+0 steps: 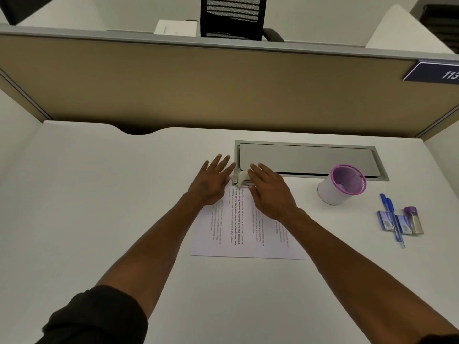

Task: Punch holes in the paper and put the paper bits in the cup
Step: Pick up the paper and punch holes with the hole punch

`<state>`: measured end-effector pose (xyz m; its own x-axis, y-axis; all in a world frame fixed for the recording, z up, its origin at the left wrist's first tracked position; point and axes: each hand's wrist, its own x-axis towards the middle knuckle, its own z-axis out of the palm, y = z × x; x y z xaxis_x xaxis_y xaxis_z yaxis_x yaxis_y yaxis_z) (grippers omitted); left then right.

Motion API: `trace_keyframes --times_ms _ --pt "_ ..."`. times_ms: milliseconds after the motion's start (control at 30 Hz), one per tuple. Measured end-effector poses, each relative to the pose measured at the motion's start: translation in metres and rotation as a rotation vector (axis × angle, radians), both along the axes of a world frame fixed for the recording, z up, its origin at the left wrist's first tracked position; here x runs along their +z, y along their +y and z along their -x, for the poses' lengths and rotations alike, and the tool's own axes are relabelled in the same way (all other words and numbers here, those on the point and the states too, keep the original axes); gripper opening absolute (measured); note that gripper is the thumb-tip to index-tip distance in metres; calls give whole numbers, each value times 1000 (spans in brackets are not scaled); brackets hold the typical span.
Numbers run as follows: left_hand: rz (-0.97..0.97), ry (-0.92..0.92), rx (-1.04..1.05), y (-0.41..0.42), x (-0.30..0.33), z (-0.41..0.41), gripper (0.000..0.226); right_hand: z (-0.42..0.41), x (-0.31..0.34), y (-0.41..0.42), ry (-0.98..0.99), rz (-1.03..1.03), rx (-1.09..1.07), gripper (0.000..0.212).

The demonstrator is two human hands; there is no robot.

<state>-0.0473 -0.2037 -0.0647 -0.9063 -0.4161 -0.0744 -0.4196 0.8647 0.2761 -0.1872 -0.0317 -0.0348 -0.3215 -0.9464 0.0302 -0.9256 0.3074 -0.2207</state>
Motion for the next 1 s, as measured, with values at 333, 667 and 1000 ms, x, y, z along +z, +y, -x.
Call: trace_keyframes --times_ms 333,667,1000 --pt "45 -20 -65 -5 -23 3 60 3 -24 1 44 -143 57 71" --pt "78 -10 -62 -3 -24 1 58 5 -28 2 49 -169 91 73" --pt "85 -24 -63 -2 -22 1 63 11 -32 0 73 -148 122 74"
